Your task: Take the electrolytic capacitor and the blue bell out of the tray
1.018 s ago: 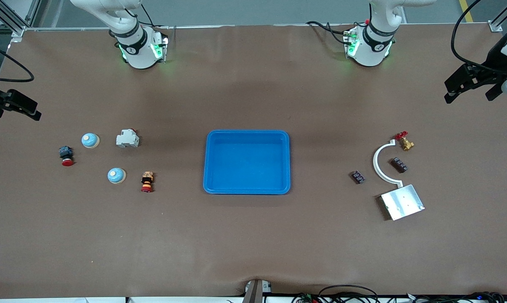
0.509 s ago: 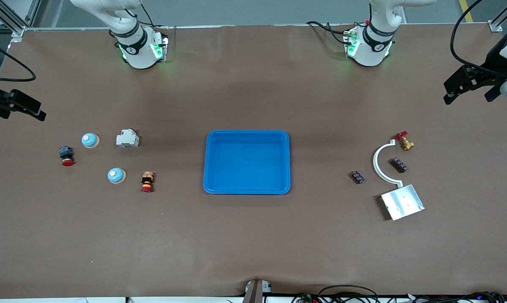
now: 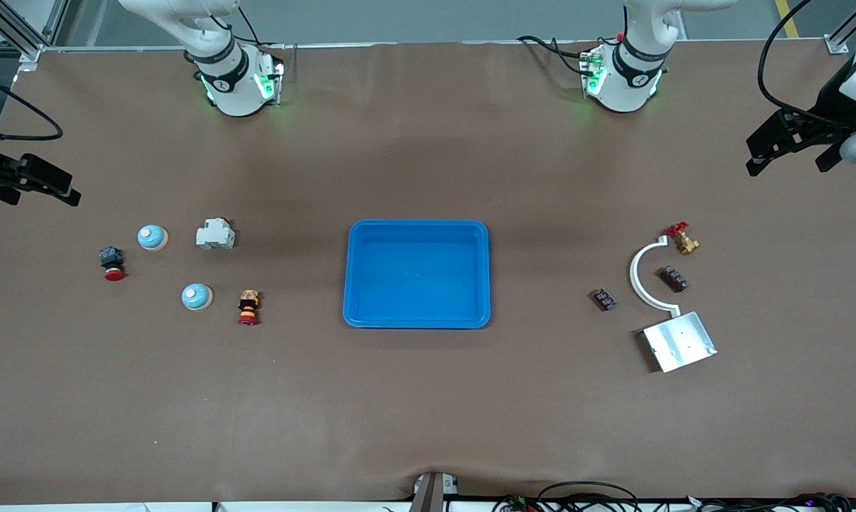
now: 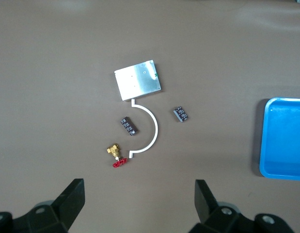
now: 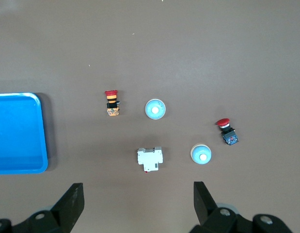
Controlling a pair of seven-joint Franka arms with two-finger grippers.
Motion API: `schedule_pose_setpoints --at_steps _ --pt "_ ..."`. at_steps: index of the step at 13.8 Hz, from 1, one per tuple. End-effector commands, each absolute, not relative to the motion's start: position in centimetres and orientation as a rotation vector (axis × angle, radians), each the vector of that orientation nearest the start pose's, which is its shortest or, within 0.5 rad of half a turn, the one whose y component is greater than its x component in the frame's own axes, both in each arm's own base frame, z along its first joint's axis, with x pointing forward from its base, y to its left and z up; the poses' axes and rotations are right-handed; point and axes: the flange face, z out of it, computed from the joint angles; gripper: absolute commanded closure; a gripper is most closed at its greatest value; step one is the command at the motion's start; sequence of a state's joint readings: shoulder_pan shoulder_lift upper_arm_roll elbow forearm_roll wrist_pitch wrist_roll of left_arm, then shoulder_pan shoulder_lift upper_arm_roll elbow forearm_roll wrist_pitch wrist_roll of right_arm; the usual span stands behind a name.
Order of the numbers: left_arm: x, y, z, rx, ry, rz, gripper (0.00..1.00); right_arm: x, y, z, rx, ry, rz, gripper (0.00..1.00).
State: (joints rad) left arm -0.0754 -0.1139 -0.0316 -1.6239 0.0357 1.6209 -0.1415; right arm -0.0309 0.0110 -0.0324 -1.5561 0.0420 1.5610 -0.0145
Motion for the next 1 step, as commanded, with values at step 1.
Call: schedule_pose_setpoints --at_steps 1 --pt "52.27 -5.42 67.05 -3.115 -0.044 -0.165 0.0 55.67 -3.12 62.66 -3.091 0.051 0.003 0.0"
